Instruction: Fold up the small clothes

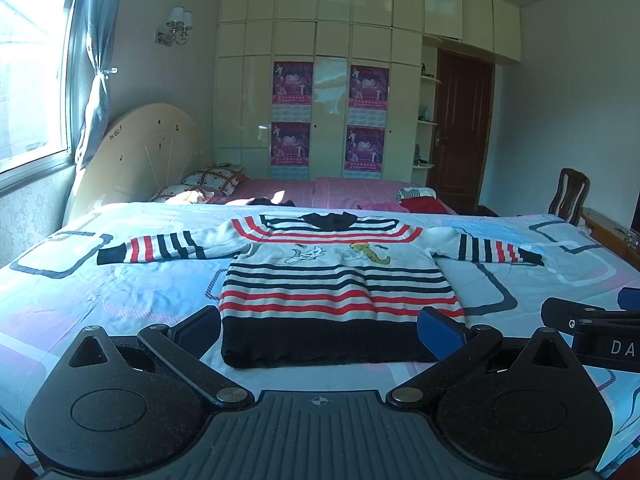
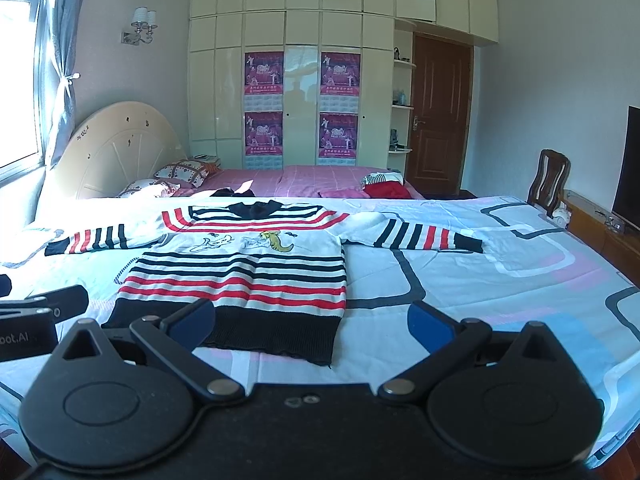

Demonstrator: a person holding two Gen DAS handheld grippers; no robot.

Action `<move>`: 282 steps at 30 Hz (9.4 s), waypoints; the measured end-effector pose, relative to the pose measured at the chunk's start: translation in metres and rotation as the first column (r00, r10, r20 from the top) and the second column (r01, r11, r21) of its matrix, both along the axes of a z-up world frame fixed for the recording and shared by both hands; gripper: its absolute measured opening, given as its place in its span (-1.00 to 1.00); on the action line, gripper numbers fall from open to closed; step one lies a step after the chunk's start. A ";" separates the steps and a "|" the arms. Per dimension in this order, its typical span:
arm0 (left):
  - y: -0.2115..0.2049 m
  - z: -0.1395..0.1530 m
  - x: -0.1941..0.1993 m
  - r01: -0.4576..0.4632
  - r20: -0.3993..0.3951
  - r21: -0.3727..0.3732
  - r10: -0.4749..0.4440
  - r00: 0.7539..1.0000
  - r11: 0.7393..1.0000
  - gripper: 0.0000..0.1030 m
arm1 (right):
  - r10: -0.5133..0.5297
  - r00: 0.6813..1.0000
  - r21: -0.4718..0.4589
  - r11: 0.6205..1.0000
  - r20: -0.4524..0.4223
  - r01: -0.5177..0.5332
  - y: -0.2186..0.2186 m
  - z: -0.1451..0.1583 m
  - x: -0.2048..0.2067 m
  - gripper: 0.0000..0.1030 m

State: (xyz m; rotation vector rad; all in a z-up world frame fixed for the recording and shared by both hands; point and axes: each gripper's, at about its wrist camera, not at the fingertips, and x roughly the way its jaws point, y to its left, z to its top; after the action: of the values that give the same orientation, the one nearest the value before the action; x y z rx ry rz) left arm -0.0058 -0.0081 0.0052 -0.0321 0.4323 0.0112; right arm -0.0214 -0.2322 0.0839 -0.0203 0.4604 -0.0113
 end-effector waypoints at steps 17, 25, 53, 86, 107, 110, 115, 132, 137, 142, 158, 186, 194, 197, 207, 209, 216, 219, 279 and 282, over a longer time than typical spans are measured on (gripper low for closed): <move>-0.001 0.000 0.009 0.001 -0.014 0.005 -0.001 1.000 1.000 1.00 | -0.009 1.000 0.011 1.000 -0.006 0.009 -0.002 0.002 0.003 1.00; -0.001 -0.006 0.045 0.011 -0.047 0.008 -0.011 0.999 1.000 1.00 | -0.035 0.999 0.038 0.999 -0.014 0.035 -0.012 -0.010 0.035 1.00; -0.053 -0.054 0.320 -0.012 -0.133 -0.026 0.009 0.991 1.000 1.00 | -0.291 0.956 0.249 0.924 -0.036 0.291 -0.193 -0.068 0.274 0.26; -0.046 -0.089 0.404 -0.277 -0.248 0.086 0.290 0.924 0.957 1.00 | -0.354 0.925 0.519 0.770 -0.136 0.371 -0.349 -0.158 0.456 -0.83; 0.168 -0.124 0.407 -0.275 -0.222 0.027 0.274 0.936 0.961 1.00 | 0.167 0.975 0.232 0.964 -0.145 -0.131 0.083 -0.141 0.511 -0.81; 0.175 -0.130 0.407 -0.284 -0.238 0.020 0.280 0.930 0.959 1.00 | 0.244 0.952 0.235 0.951 -0.184 -0.198 0.109 -0.155 0.510 -0.33; 0.163 -0.133 0.418 -0.229 -0.250 -0.055 0.209 0.946 0.972 1.00 | 0.302 0.950 0.151 0.946 -0.077 -0.289 0.108 -0.133 0.464 -0.34; -0.002 -0.182 0.518 -0.042 -0.333 -0.554 -0.175 0.927 0.831 0.20 | -0.028 0.999 0.164 0.986 -0.023 0.032 -0.073 -0.111 0.421 -0.35; 0.002 -0.194 0.536 -0.121 -0.323 -0.626 -0.115 0.939 0.771 0.20 | -0.062 0.997 0.185 0.980 -0.037 0.068 -0.098 -0.115 0.425 -0.34; -0.006 -0.198 0.564 -0.112 -0.331 -0.580 -0.108 0.937 0.807 -0.91 | -0.084 0.995 0.201 0.975 -0.051 0.093 -0.115 -0.120 0.427 -0.34; 0.058 -0.167 0.579 0.028 -0.293 -0.270 -0.110 0.950 0.963 -0.91 | -0.053 0.995 0.264 0.962 -0.086 0.074 -0.105 -0.136 0.456 -0.34; 0.067 -0.148 0.567 -0.086 -0.166 -0.098 0.069 0.984 0.992 -0.20 | -0.048 0.993 0.144 0.988 -0.107 0.063 -0.120 -0.157 0.601 -0.28; -0.008 -0.145 0.607 0.132 -0.132 -0.079 -0.142 0.981 0.988 -0.15 | 0.270 0.959 0.106 0.960 -0.085 -0.261 -0.051 -0.149 0.600 -0.46; -0.026 -0.166 0.622 0.123 -0.231 -0.033 -0.128 0.965 0.992 0.21 | 0.273 0.940 0.041 0.962 -0.205 -0.270 -0.023 -0.164 0.617 -0.65; 0.004 -0.167 0.589 0.068 -0.238 -0.007 -0.068 0.969 0.998 0.23 | 0.210 0.955 -0.050 0.973 -0.209 -0.225 -0.038 -0.163 0.595 -0.69; 0.011 -0.155 0.572 0.050 -0.183 -0.033 -0.055 0.982 0.998 0.24 | 0.218 0.963 -0.034 0.974 -0.157 -0.226 -0.039 -0.148 0.578 -0.47; 0.016 -0.158 0.550 0.047 -0.221 -0.034 -0.054 0.974 0.998 0.37 | 0.189 0.961 -0.117 0.970 -0.204 -0.215 -0.031 -0.162 0.526 -0.46; 0.051 -0.142 0.514 -0.030 -0.152 -0.142 0.008 0.988 0.989 0.37 | 0.208 0.971 -0.052 0.975 -0.120 -0.216 -0.033 -0.137 0.499 -0.47; 0.017 -0.129 0.569 0.070 -0.130 -0.265 -0.107 0.986 0.962 -0.91 | -0.180 0.974 0.152 0.968 -0.139 0.201 -0.112 -0.114 0.403 -0.41; -0.025 -0.144 0.574 0.143 -0.207 -0.224 -0.190 0.960 0.964 -0.84 | -0.195 0.968 0.181 0.958 -0.159 0.223 -0.130 -0.118 0.401 -0.33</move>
State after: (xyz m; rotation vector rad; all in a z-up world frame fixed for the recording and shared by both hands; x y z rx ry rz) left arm 0.5685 -0.0334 -0.1384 -0.2010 0.6628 -0.1996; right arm 0.3793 -0.3622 -0.0338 0.2247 0.6009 -0.1734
